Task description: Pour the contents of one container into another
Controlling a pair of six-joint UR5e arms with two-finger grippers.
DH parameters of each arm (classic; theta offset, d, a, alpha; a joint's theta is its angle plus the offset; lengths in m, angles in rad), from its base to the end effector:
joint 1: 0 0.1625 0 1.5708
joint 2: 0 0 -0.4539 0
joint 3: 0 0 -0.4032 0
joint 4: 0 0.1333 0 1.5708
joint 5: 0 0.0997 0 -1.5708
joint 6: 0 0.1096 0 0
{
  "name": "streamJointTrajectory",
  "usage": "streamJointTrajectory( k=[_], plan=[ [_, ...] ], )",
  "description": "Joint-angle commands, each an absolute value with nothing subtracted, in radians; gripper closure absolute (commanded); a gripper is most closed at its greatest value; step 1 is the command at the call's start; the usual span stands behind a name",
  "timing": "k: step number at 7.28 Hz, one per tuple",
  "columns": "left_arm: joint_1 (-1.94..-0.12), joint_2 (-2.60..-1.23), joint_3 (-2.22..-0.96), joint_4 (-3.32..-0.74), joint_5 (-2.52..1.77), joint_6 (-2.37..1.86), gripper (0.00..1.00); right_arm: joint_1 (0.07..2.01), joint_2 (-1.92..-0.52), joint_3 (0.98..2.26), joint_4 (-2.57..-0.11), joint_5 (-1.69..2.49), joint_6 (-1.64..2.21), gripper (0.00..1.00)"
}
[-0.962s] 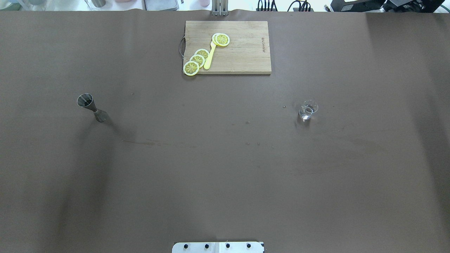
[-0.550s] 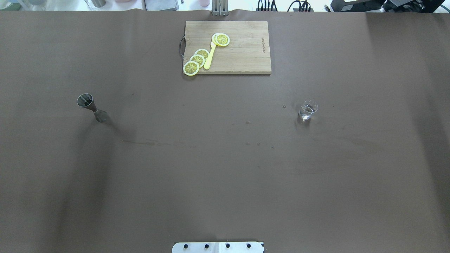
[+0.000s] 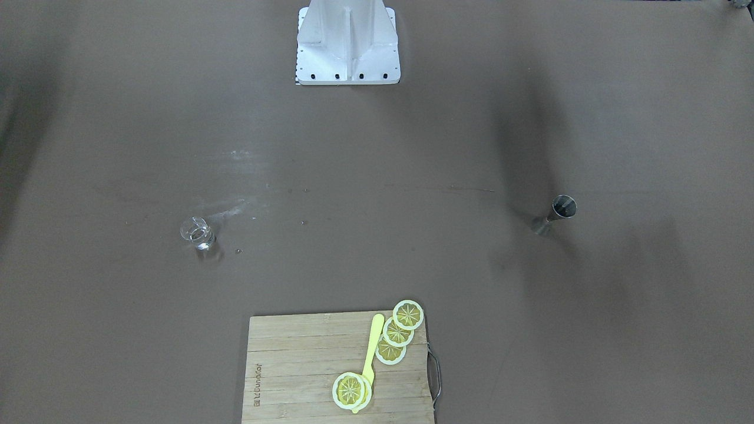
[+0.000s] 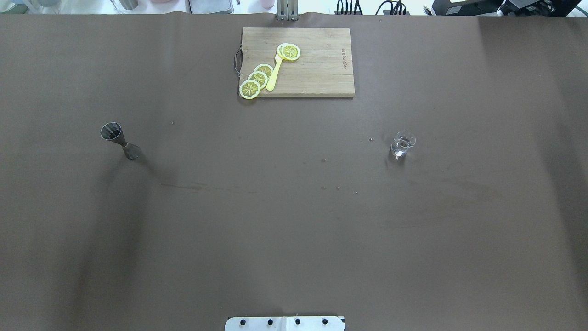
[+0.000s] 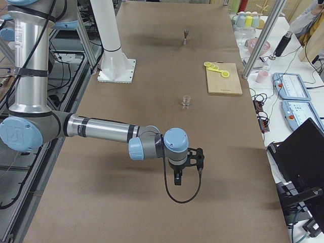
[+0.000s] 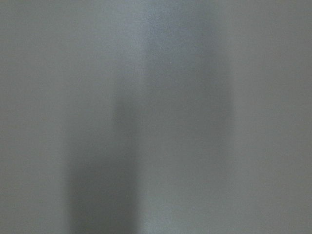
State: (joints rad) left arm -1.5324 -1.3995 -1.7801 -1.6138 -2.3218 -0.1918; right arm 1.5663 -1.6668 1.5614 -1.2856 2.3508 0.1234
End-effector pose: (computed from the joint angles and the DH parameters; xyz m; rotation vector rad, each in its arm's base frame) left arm -0.0419 -0.4333 0.6662 -0.0096 0.7549 -0.1156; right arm 0.0541 -0.4697 0.7156 0.1205 -0.7871 0.0424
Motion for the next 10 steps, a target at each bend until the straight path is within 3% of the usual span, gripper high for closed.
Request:
streamJointTrajectory(
  k=[1,5,10],
  plan=[
    [-1.531,-1.402,-1.781,-1.614,-2.322,-0.192,0.01,1.539,-1.658,1.568,-1.267,2.355,0.118,0.00],
    [-1.531,-1.402,-1.781,-1.614,-2.322,-0.192,0.01,1.474,-1.645,1.562,-1.189,2.358,0.054,0.00],
    [-1.531,-1.402,-1.784,-1.614,-2.322,-0.192,0.01,1.410,-1.530,1.557,-1.187,2.445,-0.040,0.00]
  ],
)
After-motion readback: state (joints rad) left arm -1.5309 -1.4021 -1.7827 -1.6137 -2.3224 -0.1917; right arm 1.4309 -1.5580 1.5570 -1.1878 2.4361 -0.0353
